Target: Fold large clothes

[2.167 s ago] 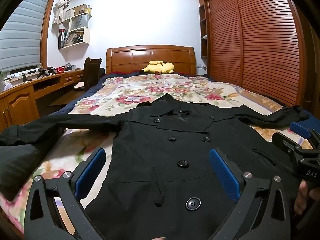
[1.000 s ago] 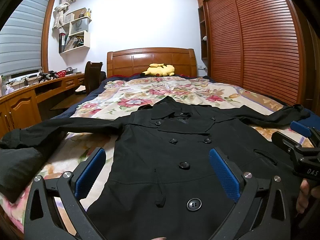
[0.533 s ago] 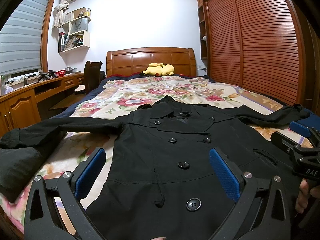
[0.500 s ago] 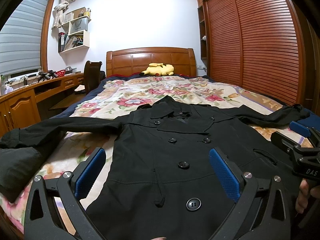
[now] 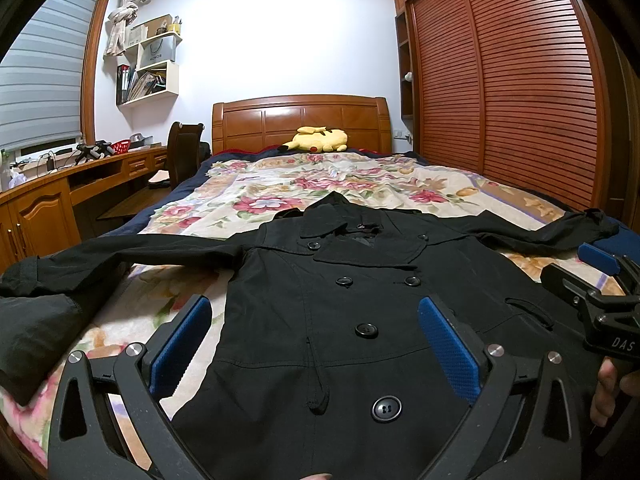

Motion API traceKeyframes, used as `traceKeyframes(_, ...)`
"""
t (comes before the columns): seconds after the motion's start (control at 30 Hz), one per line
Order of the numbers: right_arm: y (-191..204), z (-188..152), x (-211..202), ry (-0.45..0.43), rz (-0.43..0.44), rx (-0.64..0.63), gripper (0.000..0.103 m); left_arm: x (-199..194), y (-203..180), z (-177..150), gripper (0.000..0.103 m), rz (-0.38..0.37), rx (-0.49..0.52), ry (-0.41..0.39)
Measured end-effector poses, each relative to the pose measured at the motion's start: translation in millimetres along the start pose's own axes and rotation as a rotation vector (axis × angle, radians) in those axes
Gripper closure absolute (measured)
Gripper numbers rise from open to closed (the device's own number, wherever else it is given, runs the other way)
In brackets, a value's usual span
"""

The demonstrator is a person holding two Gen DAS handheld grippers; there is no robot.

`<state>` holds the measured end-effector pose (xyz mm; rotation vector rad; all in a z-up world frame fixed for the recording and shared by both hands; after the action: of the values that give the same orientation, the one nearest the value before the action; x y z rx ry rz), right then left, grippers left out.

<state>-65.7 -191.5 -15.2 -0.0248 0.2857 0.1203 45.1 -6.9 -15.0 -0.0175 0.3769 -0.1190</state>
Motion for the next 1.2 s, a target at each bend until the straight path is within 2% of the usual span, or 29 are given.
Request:
traceKeyframes(0.53, 6, 0, -1, 0.001, 0.022, -0.023, 0.0, 1, 9, -1, 0.0, -0.007, -0.008, 0.023)
traceKeyframes(0.87, 23, 5, 10, 0.031, 0.108, -0.052, 0.0, -6, 67, -9, 0.0, 0.042, -0.08, 0.067)
traceKeyframes(1.1, 24, 15, 19, 0.038, 0.158, -0.06, 0.0, -11, 105, -16, 0.0, 0.127, -0.063, 0.087)
traceKeyframes(1.2, 29, 21, 24, 0.037, 0.188, -0.086, 0.0, -10, 126, -18, 0.0, 0.124, -0.078, 0.109)
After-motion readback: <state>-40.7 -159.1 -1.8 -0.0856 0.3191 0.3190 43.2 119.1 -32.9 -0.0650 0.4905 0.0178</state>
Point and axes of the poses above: each gripper's, at about its wrist camera, not at the fingertips, and x roughly the way its jaws point, y to its left, z to its top, the point moved 5 cm from there along x, roughly the way its jaws point, and after that the axes turned 8 degrees about -z, right-handed, at the moved point
